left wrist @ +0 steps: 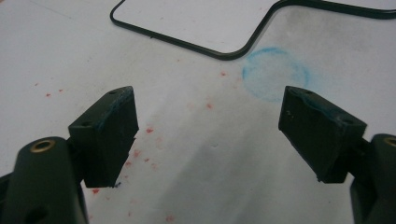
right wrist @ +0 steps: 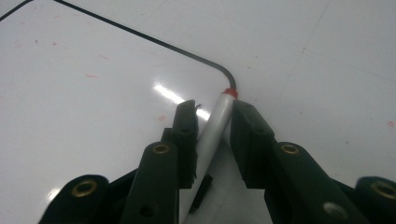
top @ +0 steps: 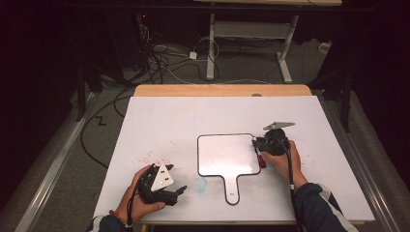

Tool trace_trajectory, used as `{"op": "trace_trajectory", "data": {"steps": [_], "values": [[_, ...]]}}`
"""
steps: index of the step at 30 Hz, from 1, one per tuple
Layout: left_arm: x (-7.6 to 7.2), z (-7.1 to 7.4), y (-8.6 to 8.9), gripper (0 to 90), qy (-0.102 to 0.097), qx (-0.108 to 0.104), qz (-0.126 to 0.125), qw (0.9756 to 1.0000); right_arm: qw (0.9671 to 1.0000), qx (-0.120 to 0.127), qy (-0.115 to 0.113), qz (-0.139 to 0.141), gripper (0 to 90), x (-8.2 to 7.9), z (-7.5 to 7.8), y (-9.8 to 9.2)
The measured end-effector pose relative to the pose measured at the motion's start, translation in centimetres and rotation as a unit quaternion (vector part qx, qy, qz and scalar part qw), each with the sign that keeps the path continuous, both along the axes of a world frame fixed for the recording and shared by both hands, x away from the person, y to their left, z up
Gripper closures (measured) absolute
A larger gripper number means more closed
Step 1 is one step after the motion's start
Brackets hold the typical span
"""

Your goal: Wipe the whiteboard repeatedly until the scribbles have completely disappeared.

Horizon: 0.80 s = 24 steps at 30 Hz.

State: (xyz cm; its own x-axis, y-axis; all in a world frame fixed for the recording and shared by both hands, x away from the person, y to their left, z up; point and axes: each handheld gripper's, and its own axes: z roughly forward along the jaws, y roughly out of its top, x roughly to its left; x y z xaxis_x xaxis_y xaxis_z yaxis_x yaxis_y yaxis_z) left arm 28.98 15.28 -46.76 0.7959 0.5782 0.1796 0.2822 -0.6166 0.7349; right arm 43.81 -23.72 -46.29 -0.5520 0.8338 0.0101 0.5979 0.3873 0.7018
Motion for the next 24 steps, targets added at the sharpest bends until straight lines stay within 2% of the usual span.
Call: {"op": "trace_trajectory", "data": {"steps": [9,12,15,17,24], "values": [[-0.1,0.0,0.0,18.7,0.0,0.003,-0.002,1.0,0.9998,-0.015,0.0,0.012,69.9,-0.6,0.1,-0.1],[-0.1,0.0,-0.1,18.7,-0.001,0.003,-0.001,1.0,0.9998,-0.014,-0.008,0.01,67.2,-0.7,0.3,-0.2],[-0.1,0.0,-0.1,18.7,-0.001,0.001,-0.001,1.0,0.9993,-0.027,-0.025,0.01,66.3,-1.0,0.8,-0.2],[-0.1,0.0,0.0,18.7,0.0,0.001,0.0,1.0,0.9992,-0.015,-0.033,0.019,65.9,-1.1,1.0,-0.3],[-0.1,0.1,0.1,18.7,-0.001,-0.003,0.007,1.0,0.9966,-0.01,-0.071,0.041,60.4,-1.9,2.2,-0.1]]}}
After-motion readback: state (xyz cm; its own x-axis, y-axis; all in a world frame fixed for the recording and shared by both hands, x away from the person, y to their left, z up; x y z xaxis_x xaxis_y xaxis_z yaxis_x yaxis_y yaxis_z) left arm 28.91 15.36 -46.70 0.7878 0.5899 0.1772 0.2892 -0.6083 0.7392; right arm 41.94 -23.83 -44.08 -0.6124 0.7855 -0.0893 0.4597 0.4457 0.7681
